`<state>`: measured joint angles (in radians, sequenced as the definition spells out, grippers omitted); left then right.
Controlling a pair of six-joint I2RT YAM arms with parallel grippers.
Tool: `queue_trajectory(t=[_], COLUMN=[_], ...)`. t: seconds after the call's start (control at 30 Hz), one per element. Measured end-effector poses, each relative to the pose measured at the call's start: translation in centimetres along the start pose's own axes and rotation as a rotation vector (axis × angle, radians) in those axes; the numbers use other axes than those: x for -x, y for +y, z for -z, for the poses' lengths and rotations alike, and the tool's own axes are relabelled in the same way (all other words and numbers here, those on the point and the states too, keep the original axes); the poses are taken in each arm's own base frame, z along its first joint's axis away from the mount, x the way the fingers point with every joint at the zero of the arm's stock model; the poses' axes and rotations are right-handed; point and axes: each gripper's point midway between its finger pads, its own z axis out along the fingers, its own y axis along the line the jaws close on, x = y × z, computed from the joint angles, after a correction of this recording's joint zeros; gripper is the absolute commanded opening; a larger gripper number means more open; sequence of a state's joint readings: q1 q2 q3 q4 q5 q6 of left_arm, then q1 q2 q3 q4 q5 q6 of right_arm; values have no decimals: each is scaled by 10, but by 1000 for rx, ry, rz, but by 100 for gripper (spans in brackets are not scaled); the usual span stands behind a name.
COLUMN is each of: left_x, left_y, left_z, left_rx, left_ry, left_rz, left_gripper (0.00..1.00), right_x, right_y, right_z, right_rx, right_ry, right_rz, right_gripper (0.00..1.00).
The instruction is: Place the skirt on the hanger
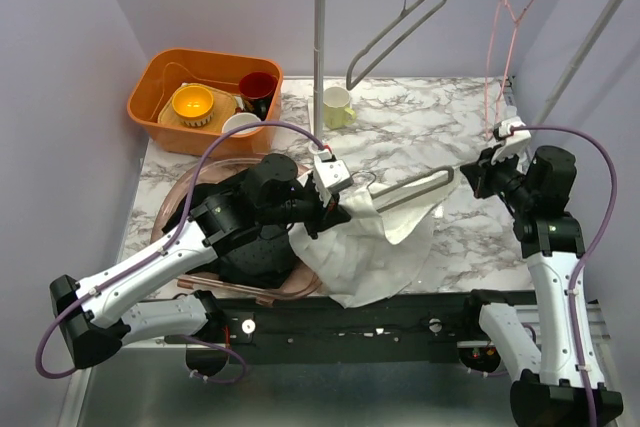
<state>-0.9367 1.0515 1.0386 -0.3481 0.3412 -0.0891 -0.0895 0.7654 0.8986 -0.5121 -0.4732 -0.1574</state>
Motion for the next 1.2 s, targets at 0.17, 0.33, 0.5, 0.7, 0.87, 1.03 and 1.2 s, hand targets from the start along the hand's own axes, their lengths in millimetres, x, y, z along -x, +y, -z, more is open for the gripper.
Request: queue_trajectory(t=[0.17,0.33,0.5,0.7,0.87,1.03,1.2], left_x=[-17,-35,-39,-23,-5,4,12], left_y=[1,4,5,-4,-9,-1,9], left_z=[6,5,4,20,41,47,40], left_rx=[3,0,-3,-16,23,113,172], left_ry=[107,204,227,160,66,-10,-52], left_rz=[-24,-29,-30,-49,-4,100,175], left_gripper=[0,0,0,0,0,0,0], right_x=[4,7,3,-18,-38,-51,-57], right_y=[-21,-17,7,27,46,66,86], right_z=[2,3,4,6,2,5,13], right_rx=[-95,-65,69,193,353,509,696], right_ry=[-14,-30,-18,40,113,147,166], right_rz=[5,17,55,64,-10,-44,-39], right_gripper=[0,1,36,62,80,85,86])
